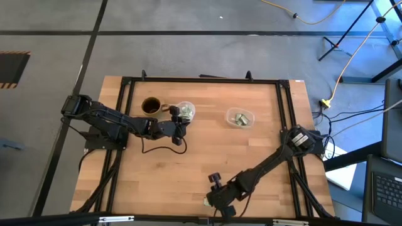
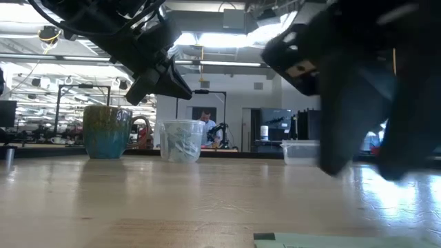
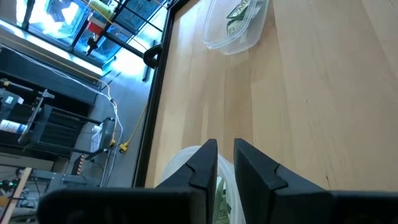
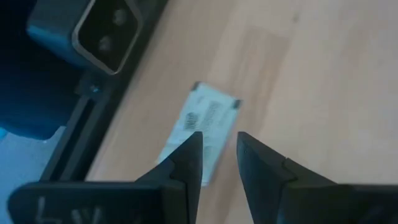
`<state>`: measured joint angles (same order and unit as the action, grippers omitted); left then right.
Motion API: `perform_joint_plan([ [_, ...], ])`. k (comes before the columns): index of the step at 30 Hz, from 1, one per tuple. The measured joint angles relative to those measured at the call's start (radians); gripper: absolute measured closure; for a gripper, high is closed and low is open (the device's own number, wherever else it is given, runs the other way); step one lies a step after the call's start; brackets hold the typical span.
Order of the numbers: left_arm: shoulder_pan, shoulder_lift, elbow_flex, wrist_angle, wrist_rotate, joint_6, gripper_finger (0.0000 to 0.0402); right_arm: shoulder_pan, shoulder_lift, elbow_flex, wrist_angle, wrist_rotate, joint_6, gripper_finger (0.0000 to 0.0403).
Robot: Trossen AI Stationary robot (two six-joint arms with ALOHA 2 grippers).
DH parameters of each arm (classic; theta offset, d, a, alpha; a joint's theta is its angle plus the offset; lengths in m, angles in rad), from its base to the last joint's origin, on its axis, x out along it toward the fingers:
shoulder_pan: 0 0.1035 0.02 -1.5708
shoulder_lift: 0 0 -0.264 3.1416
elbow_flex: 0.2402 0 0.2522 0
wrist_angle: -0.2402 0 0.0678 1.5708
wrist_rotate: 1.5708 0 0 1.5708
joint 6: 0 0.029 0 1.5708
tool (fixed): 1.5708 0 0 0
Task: Pick and place items into bin
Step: Put the white stevia packet into the left transparent bin
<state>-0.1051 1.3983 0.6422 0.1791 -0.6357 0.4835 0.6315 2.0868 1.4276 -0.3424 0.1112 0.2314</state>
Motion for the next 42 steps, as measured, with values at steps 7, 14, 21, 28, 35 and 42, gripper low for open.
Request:
perform_joint_plan([
  [7, 0.000, 0.000, 0.000, -0.003, 0.000, 0.001, 0.0354, 0.022, 0.046, 0.002, 0.002, -0.002, 0.028, 0.0301],
  [14, 0.000, 0.000, 0.000, -0.003, 0.000, 0.001, 0.0354, 0.023, 0.089, 0.008, -0.008, 0.011, 0.083, 0.0305],
  [21, 0.000, 0.000, 0.000, -0.003, 0.000, 0.001, 0.0354, 0.022, 0.097, 0.010, -0.039, 0.010, 0.097, 0.0362],
  [28, 0.000, 0.000, 0.000, -0.003, 0.000, 0.001, 0.0354, 0.021, 0.084, 0.006, -0.047, 0.005, 0.055, 0.0397],
  [35, 0.000, 0.000, 0.000, 0.005, -0.053, 0.065, 0.0354, -0.003, -0.044, -0.008, -0.210, 0.071, 0.048, 0.0394],
  [42, -0.005, 0.000, 0.000, 0.036, -0.053, 0.108, 0.0354, -0.086, -0.182, -0.005, -0.239, 0.120, -0.036, 0.0394],
])
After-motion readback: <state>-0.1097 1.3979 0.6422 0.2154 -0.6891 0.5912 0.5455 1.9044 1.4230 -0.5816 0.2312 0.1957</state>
